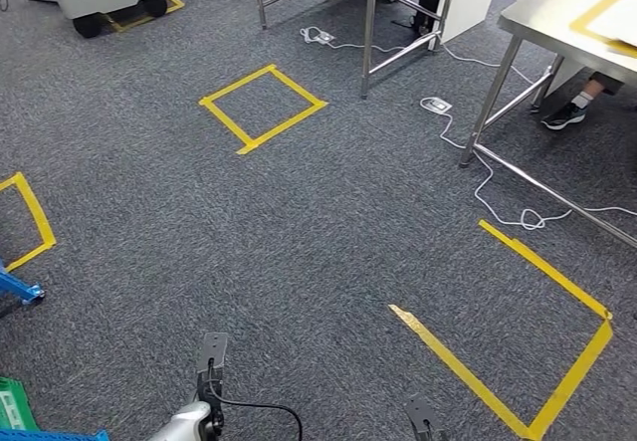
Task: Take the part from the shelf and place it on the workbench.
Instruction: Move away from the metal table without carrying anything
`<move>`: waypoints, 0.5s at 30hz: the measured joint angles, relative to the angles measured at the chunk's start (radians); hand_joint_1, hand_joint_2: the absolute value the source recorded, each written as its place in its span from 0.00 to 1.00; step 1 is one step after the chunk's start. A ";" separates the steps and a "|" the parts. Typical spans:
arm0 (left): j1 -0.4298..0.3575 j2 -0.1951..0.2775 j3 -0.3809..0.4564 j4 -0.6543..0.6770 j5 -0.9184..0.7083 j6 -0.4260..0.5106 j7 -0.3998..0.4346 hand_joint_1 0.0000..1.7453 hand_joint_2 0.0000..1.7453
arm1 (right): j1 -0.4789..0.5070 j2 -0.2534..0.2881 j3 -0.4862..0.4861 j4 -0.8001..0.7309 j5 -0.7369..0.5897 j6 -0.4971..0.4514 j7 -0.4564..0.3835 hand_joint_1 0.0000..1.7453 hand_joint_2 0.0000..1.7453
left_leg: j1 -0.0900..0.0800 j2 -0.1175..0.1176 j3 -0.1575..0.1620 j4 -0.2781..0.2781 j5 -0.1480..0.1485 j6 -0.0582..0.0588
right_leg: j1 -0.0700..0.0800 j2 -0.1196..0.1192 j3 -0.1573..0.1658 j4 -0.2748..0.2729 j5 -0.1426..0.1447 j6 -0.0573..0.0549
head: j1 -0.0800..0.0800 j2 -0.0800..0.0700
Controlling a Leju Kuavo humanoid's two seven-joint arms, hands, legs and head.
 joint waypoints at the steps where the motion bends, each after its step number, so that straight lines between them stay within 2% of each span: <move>1: -0.007 -0.001 -0.004 0.000 -0.003 -0.003 0.004 0.00 0.00 | -0.007 0.001 0.010 0.000 0.007 0.008 0.003 0.00 0.00 | -0.003 0.016 0.023 -0.047 0.013 0.005 | 0.003 -0.007 0.001 0.001 -0.002 0.005 | 0.000 0.000; 2: -0.013 -0.001 -0.008 0.001 -0.005 -0.006 0.008 0.00 0.00 | -0.013 0.002 0.021 0.001 0.015 0.016 0.006 0.00 0.00 | -0.007 0.027 0.034 -0.072 0.015 0.010 | 0.006 -0.014 0.001 0.001 -0.004 0.010 | 0.001 0.000; 4: -0.023 -0.001 -0.017 0.002 -0.009 -0.013 0.020 0.00 0.00 | -0.023 0.005 0.042 0.001 0.031 0.032 0.013 0.00 0.00 | -0.010 0.017 0.032 -0.080 0.013 0.020 | 0.007 -0.030 0.003 0.000 -0.007 0.021 | 0.002 0.000; 6: -0.032 0.000 -0.024 0.005 -0.009 -0.021 0.034 0.00 0.00 | -0.032 0.008 0.065 0.002 0.046 0.047 0.019 0.00 0.00 | -0.007 0.001 0.034 -0.087 0.018 0.032 | 0.003 -0.012 -0.006 0.019 -0.025 0.031 | 0.004 0.000; 7: -0.039 -0.001 -0.027 0.007 -0.010 -0.027 0.043 0.00 0.00 | -0.037 0.008 0.077 0.002 0.053 0.056 0.022 0.00 0.00 | -0.005 -0.006 0.035 -0.090 0.020 0.038 | 0.002 0.007 -0.023 0.056 -0.047 0.034 | 0.006 0.000; 9: -0.056 -0.001 -0.034 0.011 -0.013 -0.042 0.059 0.00 0.00 | -0.044 0.009 0.101 0.004 0.067 0.075 0.029 0.00 0.00 | -0.005 -0.022 0.035 -0.091 0.020 0.046 | 0.000 0.040 -0.088 0.185 -0.109 0.037 | 0.011 0.000; 10: -0.062 -0.001 -0.039 0.013 -0.015 -0.051 0.068 0.00 0.00 | -0.047 0.010 0.113 0.005 0.074 0.084 0.032 0.00 0.00 | -0.006 -0.031 0.035 -0.091 0.020 0.048 | 0.000 0.045 -0.122 0.251 -0.131 0.037 | 0.011 0.000; 11: -0.068 0.000 -0.044 0.016 -0.019 -0.060 0.076 0.00 0.00 | -0.051 0.010 0.125 0.007 0.080 0.092 0.034 0.00 0.00 | -0.007 -0.040 0.035 -0.091 0.020 0.048 | 0.001 0.047 -0.146 0.292 -0.137 0.037 | 0.011 0.000; 12: -0.074 0.000 -0.048 0.019 -0.022 -0.069 0.085 0.00 0.00 | -0.055 0.011 0.137 0.008 0.088 0.100 0.036 0.00 0.00 | -0.008 -0.050 0.036 -0.090 0.020 0.048 | 0.001 0.048 -0.153 0.294 -0.122 0.035 | 0.011 0.000; 13: -0.080 0.000 -0.052 0.021 -0.024 -0.074 0.093 0.00 0.00 | -0.062 0.012 0.151 0.008 0.095 0.107 0.038 0.00 0.00 | -0.008 -0.059 0.038 -0.090 0.019 0.048 | 0.001 0.051 -0.140 0.254 -0.089 0.033 | 0.011 0.000; 15: -0.091 -0.002 -0.057 0.024 -0.025 -0.072 0.100 0.00 0.00 | -0.078 0.013 0.177 0.009 0.110 0.120 0.040 0.00 0.00 | -0.010 -0.076 0.040 -0.089 0.018 0.045 | -0.001 0.073 -0.081 0.117 -0.012 0.028 | 0.011 0.000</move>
